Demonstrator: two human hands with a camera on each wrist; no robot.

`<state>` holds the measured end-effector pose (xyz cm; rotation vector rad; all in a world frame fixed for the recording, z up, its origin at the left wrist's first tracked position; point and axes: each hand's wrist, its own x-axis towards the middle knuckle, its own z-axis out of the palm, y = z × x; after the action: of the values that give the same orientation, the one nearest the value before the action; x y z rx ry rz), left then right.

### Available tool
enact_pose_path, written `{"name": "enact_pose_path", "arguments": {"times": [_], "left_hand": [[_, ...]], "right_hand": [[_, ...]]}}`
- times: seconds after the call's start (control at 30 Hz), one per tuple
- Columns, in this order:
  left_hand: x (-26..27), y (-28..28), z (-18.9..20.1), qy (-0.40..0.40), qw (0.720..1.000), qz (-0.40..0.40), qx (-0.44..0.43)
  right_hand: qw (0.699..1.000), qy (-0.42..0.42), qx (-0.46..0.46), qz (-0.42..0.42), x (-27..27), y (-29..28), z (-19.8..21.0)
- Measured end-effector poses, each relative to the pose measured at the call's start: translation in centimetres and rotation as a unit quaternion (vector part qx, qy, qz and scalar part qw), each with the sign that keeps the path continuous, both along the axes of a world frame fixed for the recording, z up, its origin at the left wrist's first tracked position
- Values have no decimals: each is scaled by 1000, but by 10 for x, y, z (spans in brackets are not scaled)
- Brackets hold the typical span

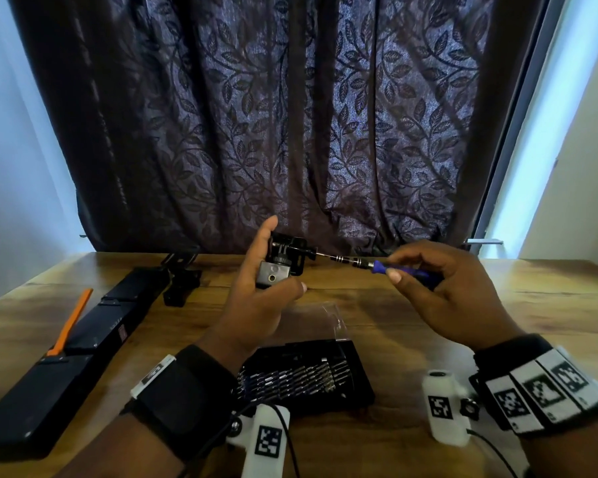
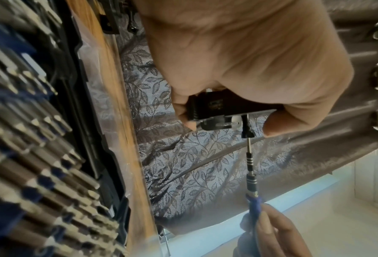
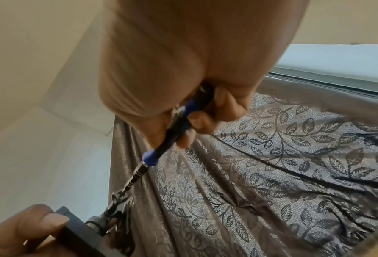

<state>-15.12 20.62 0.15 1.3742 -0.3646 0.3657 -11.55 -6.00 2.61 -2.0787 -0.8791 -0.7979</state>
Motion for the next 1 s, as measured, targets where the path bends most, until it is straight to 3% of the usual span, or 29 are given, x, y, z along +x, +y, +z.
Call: {"name": "enact_pose_path", "arguments": {"times": [0.13, 0.5, 0.87, 1.0], "left_hand": [[-1, -4, -1, 4, 1000, -3, 27], [0, -4, -3, 8, 999, -28, 45], [1, -1, -5, 0, 999, -30, 44], [2, -3, -7, -9, 1000, -7, 22]], "right_hand": [[995, -70, -33, -60, -3, -3, 3], [991, -70, -89, -74, -6, -2, 8], [998, -3, -56, -25, -2, -1, 0], [995, 75, -70, -18, 1, 0, -3]]}}
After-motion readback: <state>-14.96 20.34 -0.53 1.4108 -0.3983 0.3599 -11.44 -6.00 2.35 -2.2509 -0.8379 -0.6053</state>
